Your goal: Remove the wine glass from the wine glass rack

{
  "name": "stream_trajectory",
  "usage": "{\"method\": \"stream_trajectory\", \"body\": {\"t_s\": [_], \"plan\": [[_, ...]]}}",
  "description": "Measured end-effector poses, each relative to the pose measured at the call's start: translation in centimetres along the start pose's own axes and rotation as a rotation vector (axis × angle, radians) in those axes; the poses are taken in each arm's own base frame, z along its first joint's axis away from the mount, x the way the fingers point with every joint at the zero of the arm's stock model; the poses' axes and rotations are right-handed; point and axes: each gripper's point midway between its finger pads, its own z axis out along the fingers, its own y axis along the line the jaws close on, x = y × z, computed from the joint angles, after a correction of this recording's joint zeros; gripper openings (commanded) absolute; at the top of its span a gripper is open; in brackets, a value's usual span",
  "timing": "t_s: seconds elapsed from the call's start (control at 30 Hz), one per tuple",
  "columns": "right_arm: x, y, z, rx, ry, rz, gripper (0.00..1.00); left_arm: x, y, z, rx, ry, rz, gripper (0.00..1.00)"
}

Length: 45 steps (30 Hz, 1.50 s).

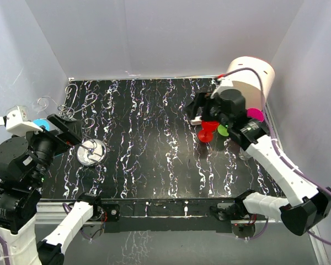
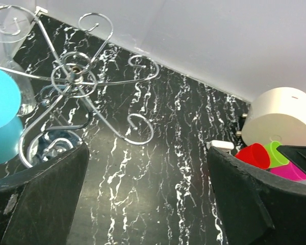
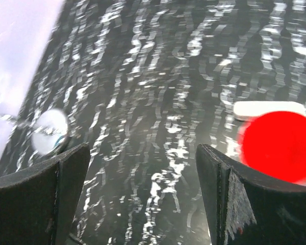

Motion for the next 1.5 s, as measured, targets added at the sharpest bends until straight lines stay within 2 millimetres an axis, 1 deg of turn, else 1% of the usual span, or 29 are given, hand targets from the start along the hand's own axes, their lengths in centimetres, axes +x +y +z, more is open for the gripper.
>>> {"method": "stream_trajectory", "body": {"t_s": [0.07, 0.17, 0.3, 0.33, 0.4, 0.5, 0.63, 0.7, 0.77, 0.83, 0.9, 0.97, 1.03, 1.13, 1.2, 1.27, 1.4, 1.5], "plan": [[1.0, 3.3, 0.8, -0.101, 0.020, -0.027, 0.84, 0.2, 0.5, -0.2, -0.023, 0.008, 0.017, 0.99], [3.5, 7.7, 2.1, -0.214, 0.069, -0.066, 0.84, 0.9, 1.6, -0.2, -0.074, 0.039, 0.051, 0.99], [7.8, 13.3, 3.3, -0.347, 0.142, -0.116, 0.84, 2.0, 3.5, 0.2, -0.174, 0.092, 0.099, 0.99], [8.7, 14.3, 3.5, -0.370, 0.154, -0.126, 0.84, 2.2, 4.0, 0.2, -0.199, 0.102, 0.107, 0.99], [11.2, 17.0, 3.9, -0.432, 0.186, -0.151, 0.84, 2.6, 4.9, 0.4, -0.250, 0.124, 0.125, 0.99], [14.7, 20.0, 4.5, -0.497, 0.222, -0.186, 0.84, 2.8, 5.7, 0.4, -0.300, 0.137, 0.137, 0.99], [20.3, 23.5, 6.0, -0.559, 0.287, -0.228, 0.83, 2.7, 6.0, 0.0, -0.307, 0.121, 0.129, 0.99], [22.7, 24.9, 6.8, -0.580, 0.317, -0.240, 0.82, 2.5, 6.0, -0.3, -0.302, 0.111, 0.122, 0.99], [24.5, 26.2, 7.7, -0.596, 0.343, -0.239, 0.82, 2.4, 6.0, -0.6, -0.300, 0.107, 0.120, 0.99], [25.6, 27.4, 8.3, -0.611, 0.356, -0.234, 0.82, 2.3, 6.0, -0.8, -0.303, 0.105, 0.121, 0.99], [26.0, 28.2, 8.6, -0.623, 0.362, -0.229, 0.82, 2.1, 6.1, -1.0, -0.317, 0.114, 0.127, 0.99], [25.8, 28.8, 8.5, -0.637, 0.358, -0.218, 0.82, 1.7, 6.0, -0.9, -0.323, 0.122, 0.134, 0.99], [25.2, 29.2, 8.4, -0.649, 0.341, -0.209, 0.83, 0.9, 5.6, -0.5, -0.332, 0.122, 0.146, 0.99], [24.6, 29.2, 8.1, -0.651, 0.329, -0.211, 0.83, 0.2, 5.5, 0.5, -0.360, 0.124, 0.177, 0.99], [24.0, 28.6, 7.6, -0.644, 0.315, -0.219, 0.83, 0.1, 5.4, 1.2, -0.377, 0.132, 0.202, 0.99], [23.2, 27.7, 6.5, -0.633, 0.296, -0.232, 0.84, 0.0, 5.4, 1.9, -0.392, 0.138, 0.230, 0.99], [20.5, 26.0, 4.4, -0.616, 0.218, -0.258, 0.84, -0.6, 4.7, 3.4, -0.392, 0.117, 0.271, 0.99], [18.6, 25.0, 3.5, -0.601, 0.163, -0.272, 0.84, -1.7, 3.9, 4.8, -0.392, 0.094, 0.299, 0.99]]}}
